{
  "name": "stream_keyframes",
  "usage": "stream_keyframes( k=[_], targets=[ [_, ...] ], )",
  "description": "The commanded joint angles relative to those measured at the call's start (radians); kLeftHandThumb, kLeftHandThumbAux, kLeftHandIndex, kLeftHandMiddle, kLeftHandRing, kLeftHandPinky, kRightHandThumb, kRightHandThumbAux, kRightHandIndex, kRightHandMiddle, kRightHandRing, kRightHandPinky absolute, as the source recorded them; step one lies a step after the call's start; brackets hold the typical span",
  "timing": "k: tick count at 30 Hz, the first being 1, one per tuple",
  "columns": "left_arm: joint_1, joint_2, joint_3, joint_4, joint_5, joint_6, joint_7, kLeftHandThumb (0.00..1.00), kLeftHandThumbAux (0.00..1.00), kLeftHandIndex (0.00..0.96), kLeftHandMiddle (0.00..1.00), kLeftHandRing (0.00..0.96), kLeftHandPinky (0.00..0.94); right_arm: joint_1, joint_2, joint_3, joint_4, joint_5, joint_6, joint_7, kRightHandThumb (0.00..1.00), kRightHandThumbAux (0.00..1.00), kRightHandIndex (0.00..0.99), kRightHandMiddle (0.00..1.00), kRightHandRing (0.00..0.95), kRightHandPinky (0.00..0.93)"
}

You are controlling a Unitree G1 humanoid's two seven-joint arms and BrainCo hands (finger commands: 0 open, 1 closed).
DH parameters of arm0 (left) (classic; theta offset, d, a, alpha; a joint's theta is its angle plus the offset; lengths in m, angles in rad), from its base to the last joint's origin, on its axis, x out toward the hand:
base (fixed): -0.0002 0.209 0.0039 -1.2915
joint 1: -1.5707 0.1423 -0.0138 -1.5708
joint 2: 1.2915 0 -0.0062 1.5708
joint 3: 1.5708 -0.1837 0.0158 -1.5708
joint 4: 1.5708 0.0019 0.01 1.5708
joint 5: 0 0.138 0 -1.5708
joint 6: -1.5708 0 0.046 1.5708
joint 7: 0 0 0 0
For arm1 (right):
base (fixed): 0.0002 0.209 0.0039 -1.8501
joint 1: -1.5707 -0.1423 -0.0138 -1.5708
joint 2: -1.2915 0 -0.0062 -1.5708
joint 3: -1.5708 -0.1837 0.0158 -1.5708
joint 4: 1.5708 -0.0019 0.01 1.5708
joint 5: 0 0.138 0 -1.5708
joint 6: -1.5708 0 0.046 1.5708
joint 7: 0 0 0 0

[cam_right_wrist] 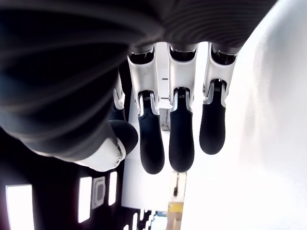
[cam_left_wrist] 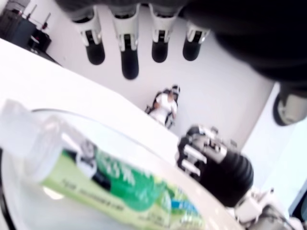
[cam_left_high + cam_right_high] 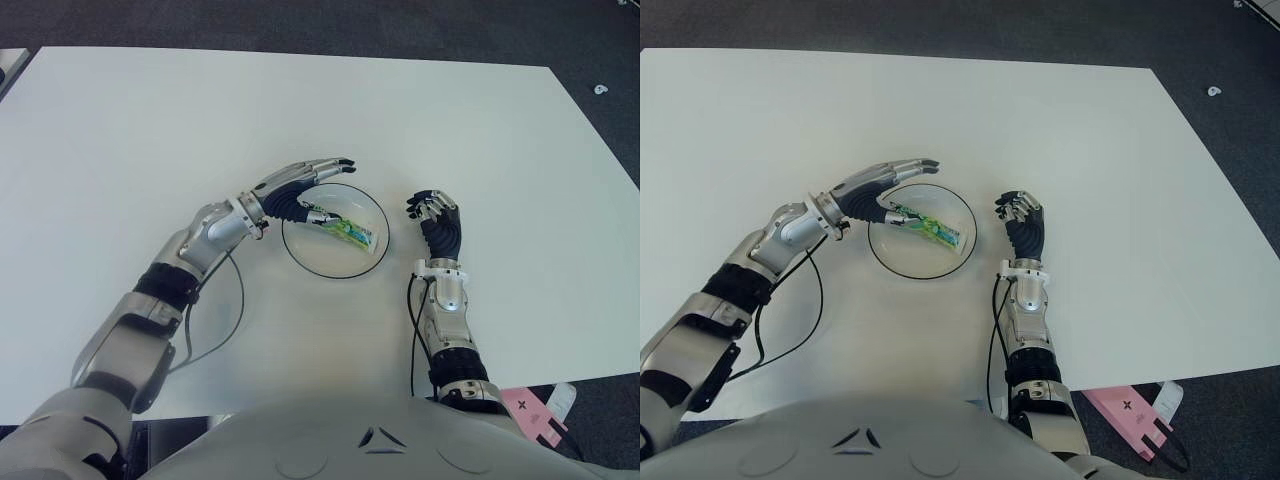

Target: Put the toothpaste on the table into the plate.

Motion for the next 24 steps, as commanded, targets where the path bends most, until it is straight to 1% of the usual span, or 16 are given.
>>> stream_keyframes(
  k=[1, 2, 5, 10, 18, 20, 22, 24],
  targets=[
    [0.098, -0.055, 0.061, -0.073, 0.003, 0.083, 0.119, 0.057, 0.635, 0.0, 0.013, 0.011, 0.128, 0.064, 0.011, 0.0, 0.05, 0.009, 0.046, 0.009, 0.709, 0.726, 0.43, 0.516, 0.513, 0.51],
    [0.115, -0.069, 0.073, -0.083, 0.011, 0.091, 0.154, 0.036, 0.675, 0.0, 0.028, 0.026, 0.134, 0.064, 0.011, 0.0, 0.049, 0.01, 0.047, 0.01, 0.709, 0.726, 0.43, 0.516, 0.513, 0.511],
    [0.148, -0.102, 0.094, -0.101, 0.026, 0.109, 0.232, 0.011, 0.747, 0.014, 0.068, 0.064, 0.154, 0.064, 0.011, -0.001, 0.046, 0.012, 0.05, 0.013, 0.71, 0.726, 0.43, 0.516, 0.514, 0.512],
    [0.177, -0.134, 0.111, -0.116, 0.032, 0.125, 0.307, 0.001, 0.813, 0.071, 0.12, 0.113, 0.175, 0.063, 0.011, -0.002, 0.047, 0.009, 0.051, 0.014, 0.71, 0.726, 0.43, 0.516, 0.515, 0.512],
    [0.213, -0.173, 0.14, -0.13, -0.004, 0.125, 0.359, 0.0, 0.853, 0.163, 0.182, 0.158, 0.18, 0.056, 0.006, 0.0, 0.063, -0.003, 0.041, 0.011, 0.71, 0.727, 0.43, 0.524, 0.528, 0.531],
    [0.228, -0.186, 0.153, -0.139, -0.008, 0.125, 0.385, 0.0, 0.871, 0.181, 0.194, 0.166, 0.187, 0.055, 0.005, 0.001, 0.066, -0.006, 0.036, 0.01, 0.71, 0.727, 0.431, 0.527, 0.533, 0.536],
    [0.255, -0.199, 0.169, -0.162, -0.014, 0.139, 0.406, 0.0, 0.887, 0.189, 0.198, 0.169, 0.189, 0.054, 0.004, 0.003, 0.069, -0.009, 0.034, 0.009, 0.71, 0.727, 0.431, 0.53, 0.538, 0.542],
    [0.286, -0.224, 0.185, -0.196, -0.035, 0.167, 0.413, 0.0, 0.899, 0.193, 0.2, 0.171, 0.189, 0.053, 0.002, 0.004, 0.071, -0.009, 0.034, 0.012, 0.71, 0.727, 0.431, 0.532, 0.541, 0.545]
  ],
)
